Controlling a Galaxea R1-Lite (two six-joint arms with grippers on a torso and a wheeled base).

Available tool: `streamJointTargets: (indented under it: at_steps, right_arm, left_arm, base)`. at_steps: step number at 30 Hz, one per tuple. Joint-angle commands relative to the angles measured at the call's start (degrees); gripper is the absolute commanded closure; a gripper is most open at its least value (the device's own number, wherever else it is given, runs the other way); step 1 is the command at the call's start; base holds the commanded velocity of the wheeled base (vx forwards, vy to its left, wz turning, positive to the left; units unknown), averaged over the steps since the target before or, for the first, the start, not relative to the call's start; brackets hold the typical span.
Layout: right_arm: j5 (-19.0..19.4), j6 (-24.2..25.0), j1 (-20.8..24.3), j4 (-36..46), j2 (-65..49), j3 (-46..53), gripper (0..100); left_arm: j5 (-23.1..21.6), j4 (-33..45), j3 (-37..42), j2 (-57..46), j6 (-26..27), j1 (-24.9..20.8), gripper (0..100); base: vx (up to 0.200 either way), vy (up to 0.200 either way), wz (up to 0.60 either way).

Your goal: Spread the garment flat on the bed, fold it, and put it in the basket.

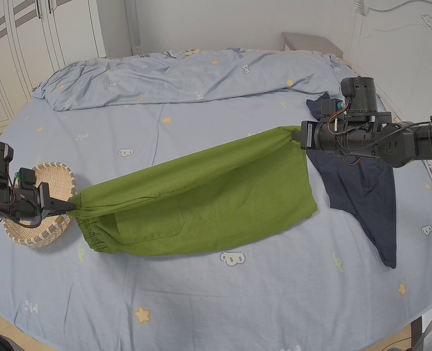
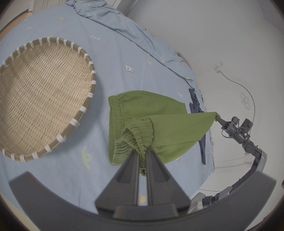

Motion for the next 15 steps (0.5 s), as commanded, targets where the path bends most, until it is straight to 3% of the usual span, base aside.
streamJointTargets:
  at_steps: [1,10,15]
  right_arm:
    - [-1.83,-0.08,-0.47,-0.54,1.49,-0.93,100]
    - [-2.71,-1.83,-0.83,-5.55,5.01,-1.72,100]
    - [-4.29,-1.75,-1.70,-8.36,5.45,-1.63,100]
  left_arm:
    - [0.08,0.00,-2.62,2.84,-0.01,-0.14,100]
    - [0.52,-0.88,-3.76,5.66,0.42,-0.58,100]
    - [3.95,-1.67,-4.11,5.92,1.65,-2.34,100]
  base:
    - [0.000,0.000,0.00]
    - [0.000,0.000,0.00]
    - [0.000,0.000,0.00]
